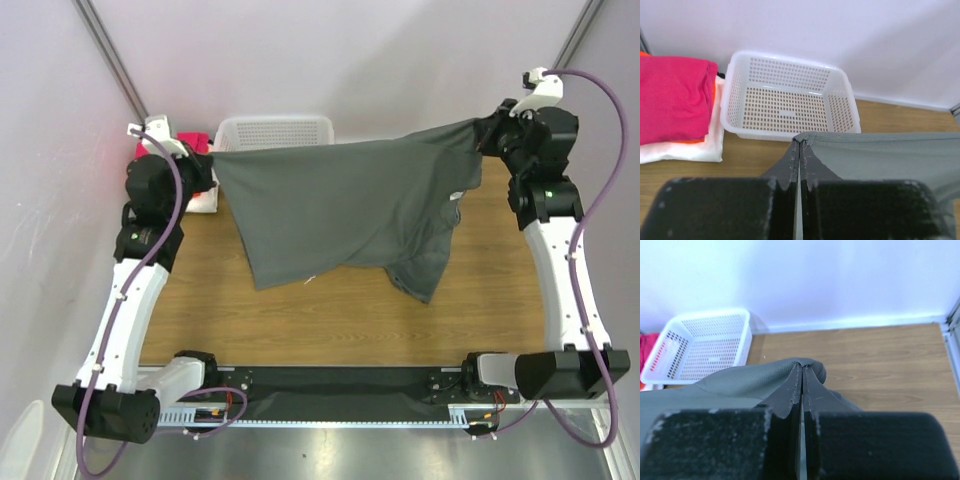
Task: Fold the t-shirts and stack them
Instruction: Flatten the tshirt out
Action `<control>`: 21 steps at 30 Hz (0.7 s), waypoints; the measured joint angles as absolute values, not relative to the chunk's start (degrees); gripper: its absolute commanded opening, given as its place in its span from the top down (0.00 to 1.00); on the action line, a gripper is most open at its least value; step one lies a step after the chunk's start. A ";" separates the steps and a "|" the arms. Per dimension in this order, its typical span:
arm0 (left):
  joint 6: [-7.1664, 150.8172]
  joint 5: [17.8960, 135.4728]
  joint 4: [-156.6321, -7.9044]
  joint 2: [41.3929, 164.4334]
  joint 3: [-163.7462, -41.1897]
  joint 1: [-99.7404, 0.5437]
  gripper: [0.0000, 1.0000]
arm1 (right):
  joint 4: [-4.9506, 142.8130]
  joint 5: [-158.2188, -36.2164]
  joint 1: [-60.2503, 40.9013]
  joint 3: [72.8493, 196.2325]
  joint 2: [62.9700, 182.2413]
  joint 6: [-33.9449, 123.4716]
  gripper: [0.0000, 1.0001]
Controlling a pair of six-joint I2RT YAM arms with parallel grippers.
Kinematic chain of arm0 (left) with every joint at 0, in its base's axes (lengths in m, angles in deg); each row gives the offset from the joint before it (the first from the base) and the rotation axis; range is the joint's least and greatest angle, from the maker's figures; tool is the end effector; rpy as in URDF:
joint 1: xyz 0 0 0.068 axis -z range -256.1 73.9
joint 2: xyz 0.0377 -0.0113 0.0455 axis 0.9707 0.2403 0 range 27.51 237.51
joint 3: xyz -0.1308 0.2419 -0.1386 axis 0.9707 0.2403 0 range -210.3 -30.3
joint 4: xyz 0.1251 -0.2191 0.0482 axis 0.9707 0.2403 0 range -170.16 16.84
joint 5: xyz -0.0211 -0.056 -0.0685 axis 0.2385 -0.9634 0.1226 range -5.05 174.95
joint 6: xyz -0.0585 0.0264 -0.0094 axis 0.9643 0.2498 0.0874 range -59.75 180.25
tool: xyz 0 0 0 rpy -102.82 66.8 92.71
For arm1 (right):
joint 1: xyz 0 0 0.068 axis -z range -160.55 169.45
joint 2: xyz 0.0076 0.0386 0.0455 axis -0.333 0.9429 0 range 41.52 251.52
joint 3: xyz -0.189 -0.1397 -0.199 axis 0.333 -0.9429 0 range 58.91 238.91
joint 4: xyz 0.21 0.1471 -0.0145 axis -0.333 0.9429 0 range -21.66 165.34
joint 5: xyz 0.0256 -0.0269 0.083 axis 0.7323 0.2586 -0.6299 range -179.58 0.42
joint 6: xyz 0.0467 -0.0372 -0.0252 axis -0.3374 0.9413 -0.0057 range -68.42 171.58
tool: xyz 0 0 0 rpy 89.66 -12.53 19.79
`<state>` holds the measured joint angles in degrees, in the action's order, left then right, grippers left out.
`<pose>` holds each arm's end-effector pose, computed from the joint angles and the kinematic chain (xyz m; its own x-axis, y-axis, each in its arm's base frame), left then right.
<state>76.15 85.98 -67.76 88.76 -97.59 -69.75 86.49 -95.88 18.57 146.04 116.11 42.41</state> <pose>0.2307 -0.0248 0.4477 -0.1315 -0.2610 -0.9563 0.0589 0.9610 -0.2703 0.2852 0.0099 0.5014 -0.1163 0.1565 -0.9808 -0.1075 0.9797 0.1691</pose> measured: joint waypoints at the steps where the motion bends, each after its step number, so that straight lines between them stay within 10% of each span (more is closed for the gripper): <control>1: 76.10 86.11 -66.84 88.56 -98.81 -69.84 1.00 | 86.51 -95.58 18.57 146.11 115.06 42.41 1.00; 21: 74.51 86.01 -48.40 79.10 -113.15 -70.29 1.00 | 93.50 -94.75 18.55 151.48 97.69 44.18 1.00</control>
<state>74.51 86.01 -48.40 79.10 -113.15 -70.29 93.50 -94.75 18.55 151.48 97.69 44.18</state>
